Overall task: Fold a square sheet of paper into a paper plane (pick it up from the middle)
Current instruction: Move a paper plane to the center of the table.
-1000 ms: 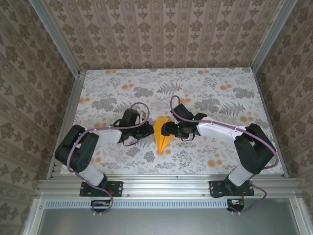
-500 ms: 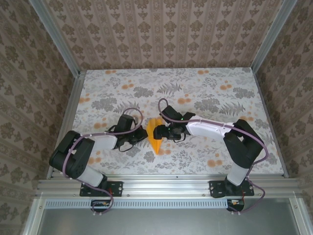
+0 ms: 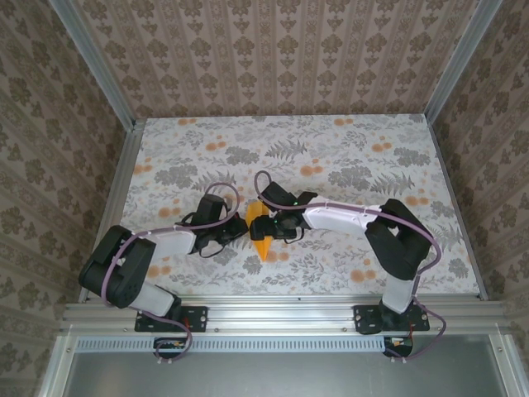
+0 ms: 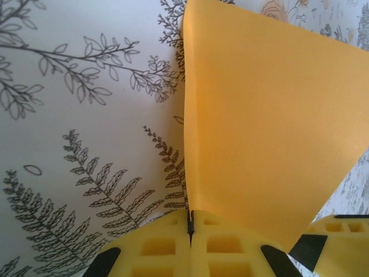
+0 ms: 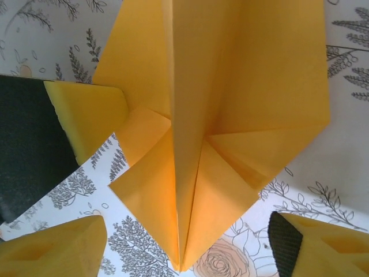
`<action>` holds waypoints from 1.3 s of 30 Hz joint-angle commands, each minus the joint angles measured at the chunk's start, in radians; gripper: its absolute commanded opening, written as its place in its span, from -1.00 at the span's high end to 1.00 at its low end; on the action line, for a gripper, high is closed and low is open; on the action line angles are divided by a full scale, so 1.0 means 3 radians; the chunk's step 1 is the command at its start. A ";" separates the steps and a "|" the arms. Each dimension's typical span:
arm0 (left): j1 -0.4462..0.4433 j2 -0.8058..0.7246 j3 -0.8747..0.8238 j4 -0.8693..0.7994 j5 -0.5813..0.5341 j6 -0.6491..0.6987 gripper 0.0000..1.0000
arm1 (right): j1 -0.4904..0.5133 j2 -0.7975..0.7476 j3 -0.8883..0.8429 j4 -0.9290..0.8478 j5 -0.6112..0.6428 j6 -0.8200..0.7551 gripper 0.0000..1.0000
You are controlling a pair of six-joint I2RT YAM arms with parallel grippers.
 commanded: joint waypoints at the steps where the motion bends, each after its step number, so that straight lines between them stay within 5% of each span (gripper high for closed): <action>1: 0.0024 0.0067 -0.0007 -0.0090 -0.0030 -0.0012 1.00 | 0.0021 0.0121 0.0184 -0.0141 -0.0043 -0.0219 -0.62; 13: 0.0026 0.0084 0.0029 -0.0106 -0.0019 -0.0007 1.00 | 0.0025 0.0281 0.0317 -0.0201 -0.0120 -0.0395 -0.68; 20: 0.0026 0.0068 0.0022 -0.0087 -0.0010 -0.0039 1.00 | 0.0101 0.0225 0.0266 -0.0118 -0.0287 -0.0346 -0.50; 39: 0.0026 -0.0095 -0.0044 0.0003 0.0047 -0.0086 0.97 | 0.0199 0.0326 0.0194 -0.0080 0.0154 0.0029 -0.14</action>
